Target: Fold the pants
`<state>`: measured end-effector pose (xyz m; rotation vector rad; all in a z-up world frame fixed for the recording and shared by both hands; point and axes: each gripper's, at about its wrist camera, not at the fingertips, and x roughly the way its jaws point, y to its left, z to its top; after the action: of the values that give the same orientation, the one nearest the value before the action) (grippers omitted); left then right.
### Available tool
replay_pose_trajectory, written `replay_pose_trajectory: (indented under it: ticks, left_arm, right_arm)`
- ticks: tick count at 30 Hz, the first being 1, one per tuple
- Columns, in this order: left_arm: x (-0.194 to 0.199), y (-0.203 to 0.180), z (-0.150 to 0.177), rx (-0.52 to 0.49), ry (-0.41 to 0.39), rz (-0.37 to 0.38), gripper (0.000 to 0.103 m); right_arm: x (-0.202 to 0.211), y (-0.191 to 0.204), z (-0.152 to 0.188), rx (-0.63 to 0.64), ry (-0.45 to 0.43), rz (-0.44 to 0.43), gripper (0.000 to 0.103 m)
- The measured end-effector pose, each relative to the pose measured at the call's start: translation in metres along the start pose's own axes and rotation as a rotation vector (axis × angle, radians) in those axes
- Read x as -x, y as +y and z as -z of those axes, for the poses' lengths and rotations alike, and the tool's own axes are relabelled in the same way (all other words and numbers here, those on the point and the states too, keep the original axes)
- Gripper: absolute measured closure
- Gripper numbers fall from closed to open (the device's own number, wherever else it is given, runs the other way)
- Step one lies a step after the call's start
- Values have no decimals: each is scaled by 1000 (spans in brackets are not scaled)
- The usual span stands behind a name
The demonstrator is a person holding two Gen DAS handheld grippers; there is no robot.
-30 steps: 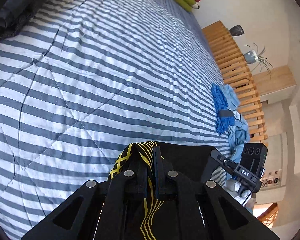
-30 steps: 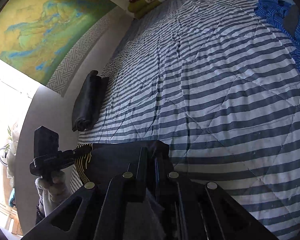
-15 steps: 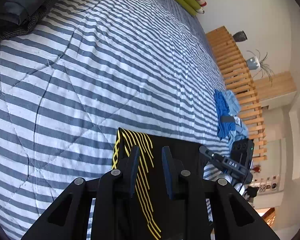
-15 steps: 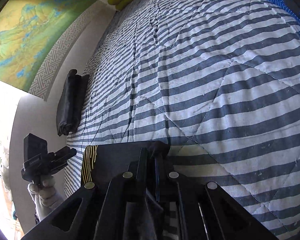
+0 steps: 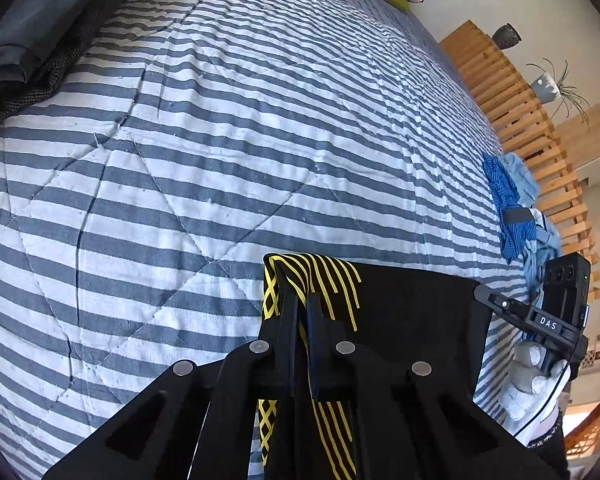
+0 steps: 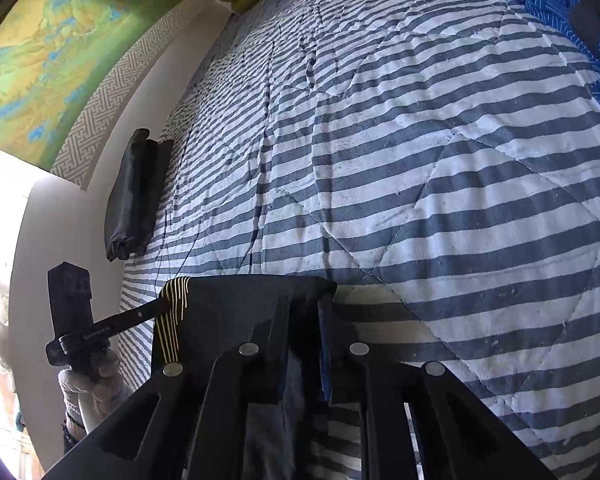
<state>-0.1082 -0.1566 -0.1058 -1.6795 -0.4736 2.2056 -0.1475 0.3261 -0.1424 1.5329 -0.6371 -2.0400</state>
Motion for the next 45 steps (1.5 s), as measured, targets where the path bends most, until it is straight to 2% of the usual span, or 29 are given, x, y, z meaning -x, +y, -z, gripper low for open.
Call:
replay_pose_trajectory:
  ticks: [4,5,6,8,10,12,13,17,20,23,24,26,28,29,30,31,32,34,38,45]
  left_arm:
    - [-7,6,-4,38,9,-6,96]
    - [-4,6,-3,40,12,5,90]
    - [1,5,-2,36,14,24,76]
    - [13,2,3,21,-8,28,56]
    - [27,-2,9,-19,-34,-9,54]
    - [38,-8,17,-47,-73,-45,54]
    - [42,-13,22,-67,-92,-51,54]
    - [39,-35,44,-122,-93,5,55]
    - [22,-53,63,-200,-65,-26,55]
    - [4,-54,73,-255,-41,-132,55]
    - [3,-50,74,-244,-38,-125,55]
    - [13,-42,72,-202,-65,-81,55]
    - [25,-33,68,-177,-101,-43,53]
    - [29,-28,63,-165,-114,-25,48]
    - [31,-22,59,-141,-124,-18,43]
    - [31,-15,55,-109,-126,-7,42]
    - [29,-9,49,-85,-121,13,42]
    - [21,-1,41,-47,-101,39,42]
    - [-3,5,30,-9,-45,73,42]
    - [-13,5,21,-6,-65,118,44]
  right_arm:
    - [-15,-1,-7,25,27,64,90]
    - [-18,-4,-8,22,40,73,90]
    - [-19,-7,-8,10,49,68,90]
    - [-15,-8,-8,4,62,57,87]
    - [-1,-7,-5,34,47,89,79]
    - [16,-3,1,66,-8,173,78]
    - [24,-1,6,85,-35,189,78]
    - [37,24,29,196,-82,127,78]
    - [24,54,49,324,-56,115,78]
    - [-2,71,75,456,31,203,78]
    - [-11,71,83,483,66,246,78]
    - [-12,67,92,520,74,263,78]
    - [4,60,88,474,47,207,77]
    - [13,54,82,424,28,171,74]
    - [21,46,74,369,0,153,66]
    - [27,37,66,320,-29,154,55]
    - [30,28,58,276,-58,163,52]
    - [30,12,43,200,-77,171,51]
    - [12,-14,24,74,-24,75,51]
    - [-2,-7,21,114,-14,16,51]
